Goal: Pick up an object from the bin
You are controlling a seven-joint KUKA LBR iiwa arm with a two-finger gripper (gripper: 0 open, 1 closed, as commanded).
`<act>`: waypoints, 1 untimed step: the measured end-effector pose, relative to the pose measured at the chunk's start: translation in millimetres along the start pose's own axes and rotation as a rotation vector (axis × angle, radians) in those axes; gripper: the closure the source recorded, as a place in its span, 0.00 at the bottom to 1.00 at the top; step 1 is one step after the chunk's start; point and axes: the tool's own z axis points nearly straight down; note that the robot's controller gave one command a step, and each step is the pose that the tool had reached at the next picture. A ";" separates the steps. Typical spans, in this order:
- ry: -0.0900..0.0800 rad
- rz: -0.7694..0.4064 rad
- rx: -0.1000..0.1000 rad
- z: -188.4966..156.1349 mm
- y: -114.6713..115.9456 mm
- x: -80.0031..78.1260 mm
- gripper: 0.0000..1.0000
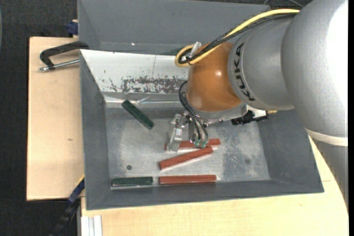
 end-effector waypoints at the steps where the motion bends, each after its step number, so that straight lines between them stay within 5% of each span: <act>1: 0.000 0.001 0.000 0.1 -0.2 0.0 0.00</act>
Offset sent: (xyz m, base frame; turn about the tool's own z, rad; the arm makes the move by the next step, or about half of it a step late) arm 0.0000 0.0000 0.0000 0.0000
